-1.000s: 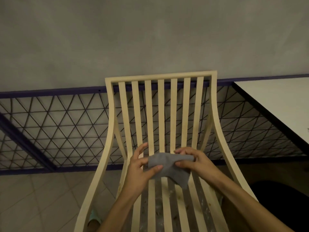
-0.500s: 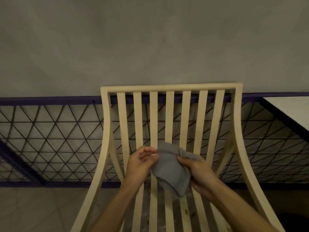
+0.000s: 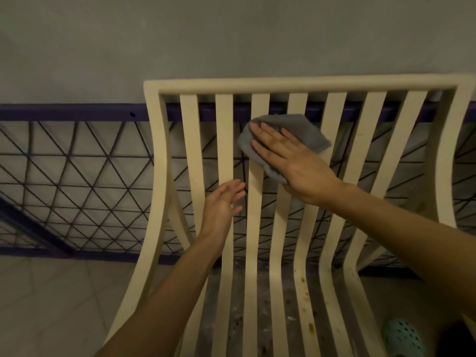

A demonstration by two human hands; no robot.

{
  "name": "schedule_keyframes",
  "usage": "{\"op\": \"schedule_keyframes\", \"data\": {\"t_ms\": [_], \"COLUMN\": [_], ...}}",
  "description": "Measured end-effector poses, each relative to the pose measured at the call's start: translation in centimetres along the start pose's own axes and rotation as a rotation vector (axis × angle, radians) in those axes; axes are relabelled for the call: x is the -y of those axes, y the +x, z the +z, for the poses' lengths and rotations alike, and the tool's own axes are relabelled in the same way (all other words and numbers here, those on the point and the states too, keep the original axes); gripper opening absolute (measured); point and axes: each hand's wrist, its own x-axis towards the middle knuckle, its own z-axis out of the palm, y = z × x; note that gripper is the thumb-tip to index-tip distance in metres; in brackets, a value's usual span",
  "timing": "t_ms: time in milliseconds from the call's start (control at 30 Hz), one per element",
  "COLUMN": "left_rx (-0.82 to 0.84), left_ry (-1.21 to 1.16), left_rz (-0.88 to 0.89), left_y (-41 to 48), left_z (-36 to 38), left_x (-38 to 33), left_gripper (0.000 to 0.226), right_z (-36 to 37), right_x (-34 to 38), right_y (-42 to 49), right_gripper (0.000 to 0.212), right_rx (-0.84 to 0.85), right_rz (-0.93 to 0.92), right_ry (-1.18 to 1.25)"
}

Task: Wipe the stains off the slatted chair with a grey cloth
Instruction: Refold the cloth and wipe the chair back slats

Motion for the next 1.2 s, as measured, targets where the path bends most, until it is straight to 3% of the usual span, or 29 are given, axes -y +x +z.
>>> {"op": "schedule_keyframes", "data": {"t_ms": [133, 333, 600, 733, 933, 1200], "left_rx": [0.0, 0.082, 0.122, 0.107, 0.061, 0.045], "left_ry": [0.021, -0.087, 0.0, 0.041, 0.063, 0.075], "left_rz": [0.019, -0.174, -0.247, -0.247, -0.215, -0.177], "left_y": [0.4, 1.6, 1.7, 2.2, 2.2, 0.8], "left_z": [-0.2, -0.3, 0.6, 0.0, 0.6, 0.8], "left_x": [1.4, 3.0, 4.9, 4.2, 2.8, 2.6], "left_gripper": [0.038, 0.058, 0.057, 0.056, 0.052, 0.05], "right_z": [3.6, 8.3, 13.1, 12.0, 6.9, -2.6], "right_x": [2.0, 4.3, 5.1, 2.6, -2.7, -6.5], "right_y": [-1.0, -4.8, -9.8, -8.6, -5.1, -0.7], "right_gripper": [0.069, 0.063, 0.066, 0.055, 0.05, 0.05], "right_rx": [0.021, 0.171, 0.315, 0.436, 0.332, 0.216], "right_rz": [-0.041, -0.16, -0.225, -0.3, -0.422, -0.338], "right_ry": [-0.052, -0.055, -0.018, 0.001, -0.047, -0.051]}}
